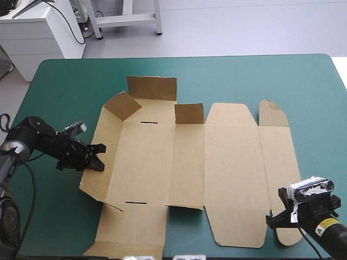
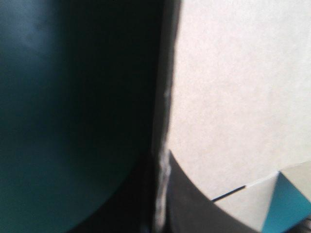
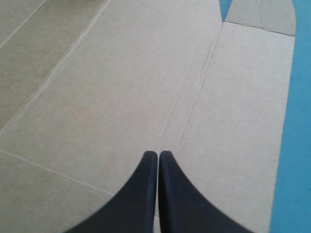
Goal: Fold the box
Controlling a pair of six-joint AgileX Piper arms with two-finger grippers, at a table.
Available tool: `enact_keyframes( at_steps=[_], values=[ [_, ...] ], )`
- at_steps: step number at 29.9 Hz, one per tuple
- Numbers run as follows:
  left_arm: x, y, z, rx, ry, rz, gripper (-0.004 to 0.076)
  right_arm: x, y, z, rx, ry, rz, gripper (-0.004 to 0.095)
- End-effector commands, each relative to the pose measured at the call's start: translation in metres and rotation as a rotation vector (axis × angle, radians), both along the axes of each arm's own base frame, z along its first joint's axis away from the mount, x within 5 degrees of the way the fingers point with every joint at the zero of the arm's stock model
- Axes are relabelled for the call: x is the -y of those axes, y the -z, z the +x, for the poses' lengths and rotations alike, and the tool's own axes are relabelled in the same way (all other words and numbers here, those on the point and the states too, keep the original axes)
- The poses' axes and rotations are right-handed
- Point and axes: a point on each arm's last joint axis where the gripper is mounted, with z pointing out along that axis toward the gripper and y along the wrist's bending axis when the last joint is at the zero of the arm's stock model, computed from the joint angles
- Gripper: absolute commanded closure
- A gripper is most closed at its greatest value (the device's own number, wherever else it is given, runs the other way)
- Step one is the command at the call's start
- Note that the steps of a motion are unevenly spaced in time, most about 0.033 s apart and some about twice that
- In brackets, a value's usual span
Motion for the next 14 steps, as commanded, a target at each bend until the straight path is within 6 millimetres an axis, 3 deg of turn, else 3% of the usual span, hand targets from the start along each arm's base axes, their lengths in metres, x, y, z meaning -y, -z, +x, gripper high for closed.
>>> enact_keyframes(
  at_steps=[1, 7, 14],
  values=[
    [0.014, -0.038, 0.004, 0.038, 0.134, 0.197, 0.0731, 0.0, -0.013, 0.004, 0.08, 0.011, 0.02, 0.091],
    [0.057, -0.092, 0.026, 0.276, 0.309, 0.352, 0.0731, 0.0, -0.013, 0.003, 0.078, 0.01, 0.028, 0.091],
    [0.117, -0.128, 0.042, 0.507, 0.571, 0.592, 0.0731, -0.002, -0.013, 0.003, 0.07, 0.007, 0.047, 0.091]
  ],
)
